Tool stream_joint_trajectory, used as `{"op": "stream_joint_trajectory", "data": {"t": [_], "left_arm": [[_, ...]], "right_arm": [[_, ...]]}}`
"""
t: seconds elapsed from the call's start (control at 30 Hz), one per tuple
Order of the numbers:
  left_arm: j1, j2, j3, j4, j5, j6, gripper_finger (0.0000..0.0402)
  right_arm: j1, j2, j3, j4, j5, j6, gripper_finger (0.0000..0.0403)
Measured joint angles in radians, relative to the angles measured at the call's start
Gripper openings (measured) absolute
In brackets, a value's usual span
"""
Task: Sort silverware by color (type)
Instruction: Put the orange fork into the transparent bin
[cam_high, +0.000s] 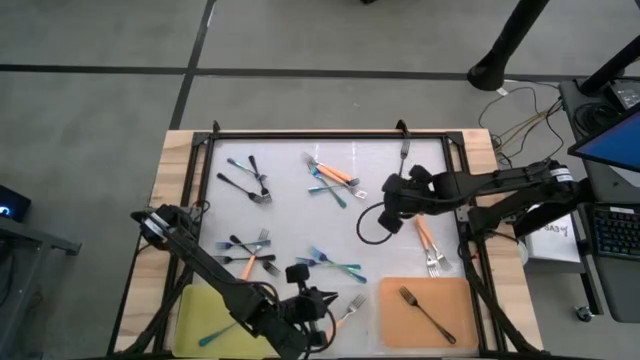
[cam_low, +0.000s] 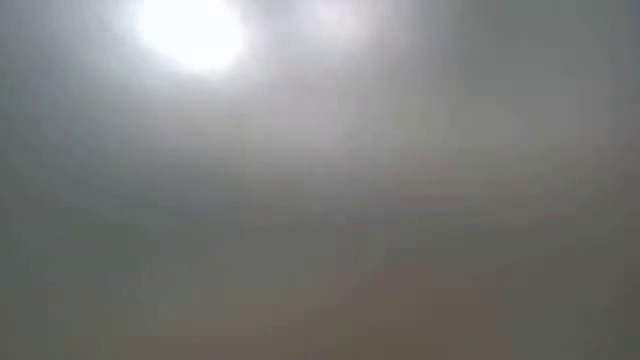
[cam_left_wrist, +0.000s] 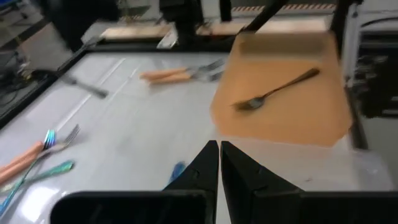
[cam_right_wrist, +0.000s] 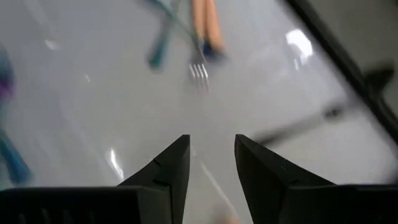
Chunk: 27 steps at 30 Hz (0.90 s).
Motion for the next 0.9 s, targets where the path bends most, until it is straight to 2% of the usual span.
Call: {"op": "stream_joint_trajectory", "data": {"t": [0.17, 0.27, 0.47, 0.67, 0.77, 0.9], "left_arm": [[0.018, 0.0, -0.013, -0.148, -0.063, -0.132, 0.0], [0.034, 0.0, -0.017, -0.206, -0.08, -0.172, 0.0], [0.068, 0.0, -0.017, -0.319, -0.08, -0.175, 0.0], [0.134, 0.0, -0.018, -0.46, -0.08, -0.175, 0.0], [0.18, 0.0, -0.018, -0.495, -0.065, -0.14, 0.0], [0.253, 0.0, -0.023, -0.458, 0.049, 0.013, 0.0]], "right_arm": [[-0.058, 0.008, -0.029, -0.179, -0.07, 0.049, 0.0118], [-0.097, 0.007, -0.076, -0.171, -0.104, 0.063, 0.0118], [-0.188, 0.029, -0.204, -0.139, -0.238, 0.046, 0.0118], [-0.234, 0.035, -0.297, -0.132, -0.292, 0.045, 0.0118], [-0.237, 0.033, -0.323, -0.129, -0.335, 0.045, 0.0118], [-0.237, 0.033, -0.338, -0.126, -0.369, 0.049, 0.0118]]}}
